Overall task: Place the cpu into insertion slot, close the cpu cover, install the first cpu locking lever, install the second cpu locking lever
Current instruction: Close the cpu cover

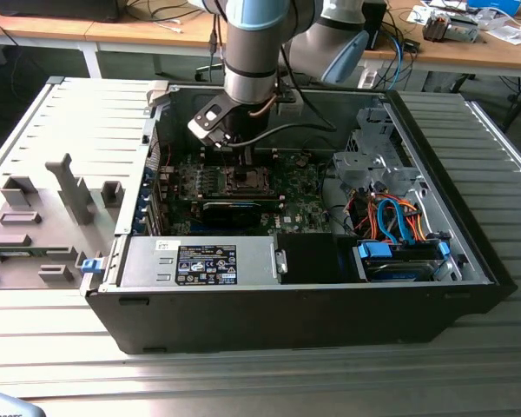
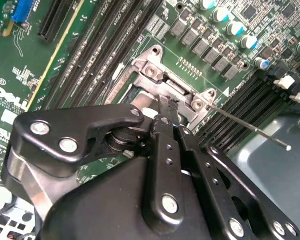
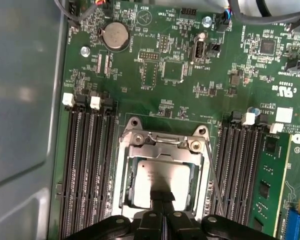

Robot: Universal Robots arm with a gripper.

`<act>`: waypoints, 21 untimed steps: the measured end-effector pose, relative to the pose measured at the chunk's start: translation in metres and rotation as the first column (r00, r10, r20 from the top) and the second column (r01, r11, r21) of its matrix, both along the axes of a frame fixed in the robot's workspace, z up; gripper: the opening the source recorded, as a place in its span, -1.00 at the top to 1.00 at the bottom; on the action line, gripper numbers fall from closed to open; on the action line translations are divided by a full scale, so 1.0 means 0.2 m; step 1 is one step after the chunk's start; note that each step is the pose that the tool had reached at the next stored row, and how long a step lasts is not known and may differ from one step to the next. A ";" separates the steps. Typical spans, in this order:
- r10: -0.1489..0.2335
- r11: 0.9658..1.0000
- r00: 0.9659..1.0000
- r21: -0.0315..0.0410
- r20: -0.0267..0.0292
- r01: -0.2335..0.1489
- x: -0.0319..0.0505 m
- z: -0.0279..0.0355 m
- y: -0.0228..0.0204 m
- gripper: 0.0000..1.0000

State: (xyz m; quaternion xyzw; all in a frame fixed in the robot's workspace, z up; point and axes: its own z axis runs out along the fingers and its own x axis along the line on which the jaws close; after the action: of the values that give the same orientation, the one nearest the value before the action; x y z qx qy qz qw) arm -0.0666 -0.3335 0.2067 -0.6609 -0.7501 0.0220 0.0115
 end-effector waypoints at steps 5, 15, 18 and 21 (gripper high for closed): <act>0.000 1.000 1.000 -0.001 -0.002 0.000 0.010 0.059 -0.001 0.79; 0.000 1.000 0.999 -0.001 -0.039 0.000 0.096 0.189 -0.001 0.79; 0.000 1.000 0.999 -0.001 -0.039 0.000 0.096 0.215 -0.001 0.79; 0.000 1.000 0.999 -0.001 -0.039 0.000 0.096 0.216 -0.001 0.79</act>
State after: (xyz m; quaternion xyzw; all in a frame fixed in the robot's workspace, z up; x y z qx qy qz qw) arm -0.0473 -0.3336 0.2500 -0.6603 -0.7497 0.0352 0.0258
